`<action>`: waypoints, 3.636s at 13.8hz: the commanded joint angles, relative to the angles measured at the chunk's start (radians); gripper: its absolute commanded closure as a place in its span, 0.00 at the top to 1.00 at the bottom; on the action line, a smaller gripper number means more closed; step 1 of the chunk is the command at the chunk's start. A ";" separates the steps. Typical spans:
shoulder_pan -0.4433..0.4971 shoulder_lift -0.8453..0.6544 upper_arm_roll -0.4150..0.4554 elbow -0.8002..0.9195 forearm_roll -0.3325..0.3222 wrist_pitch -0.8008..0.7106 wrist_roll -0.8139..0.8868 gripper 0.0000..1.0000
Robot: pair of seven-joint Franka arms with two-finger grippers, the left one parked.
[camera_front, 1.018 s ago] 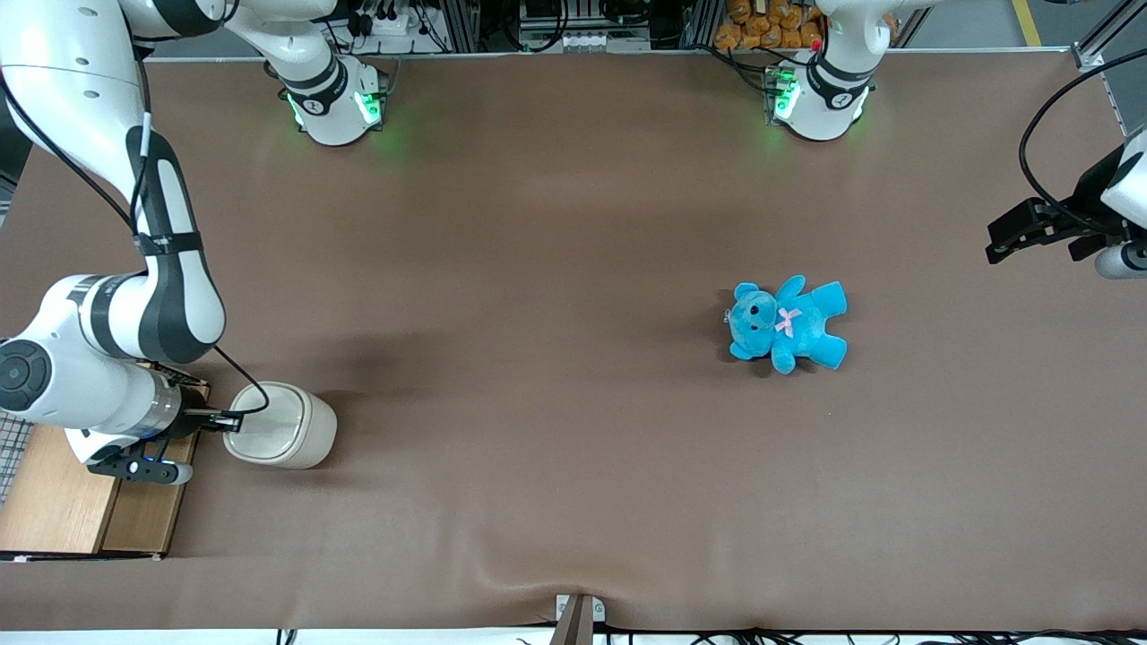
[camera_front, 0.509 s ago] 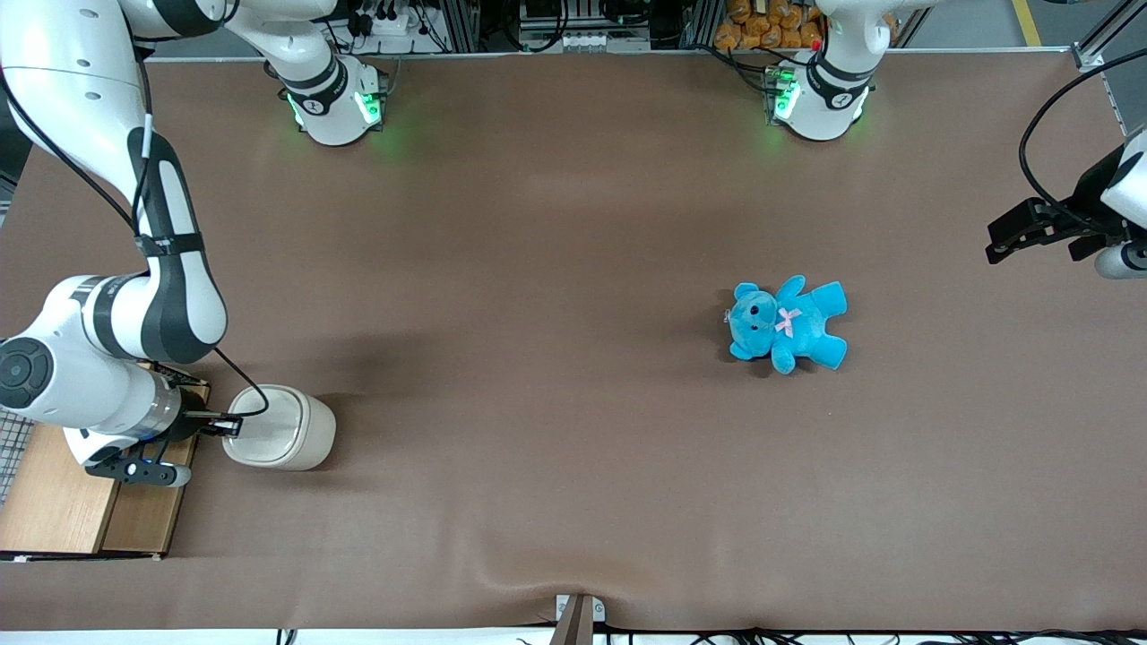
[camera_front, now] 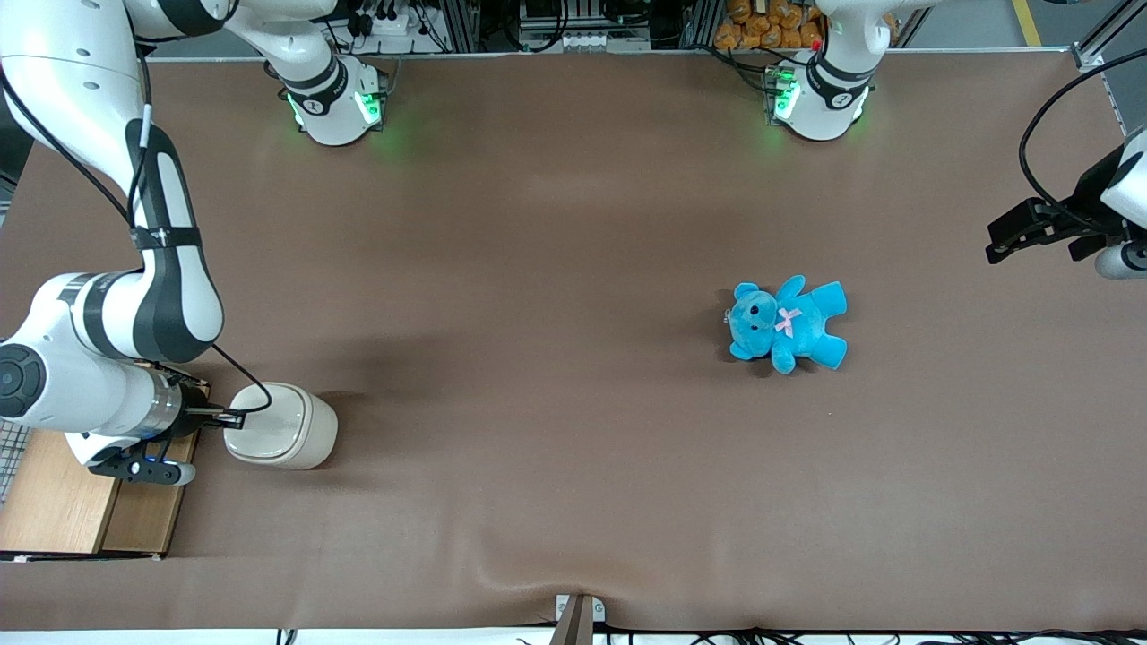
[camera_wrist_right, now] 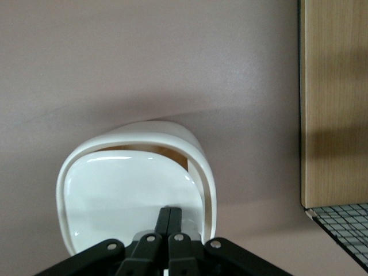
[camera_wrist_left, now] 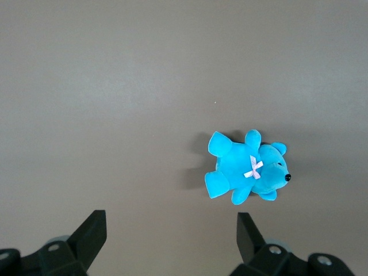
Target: Open trash can with right arm
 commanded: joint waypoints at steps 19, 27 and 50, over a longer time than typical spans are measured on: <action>-0.020 -0.234 -0.005 0.242 -0.002 -0.499 0.044 1.00; -0.066 -0.486 -0.005 0.032 0.009 -0.512 -0.022 1.00; -0.074 -0.614 -0.006 -0.065 -0.022 -0.582 -0.010 1.00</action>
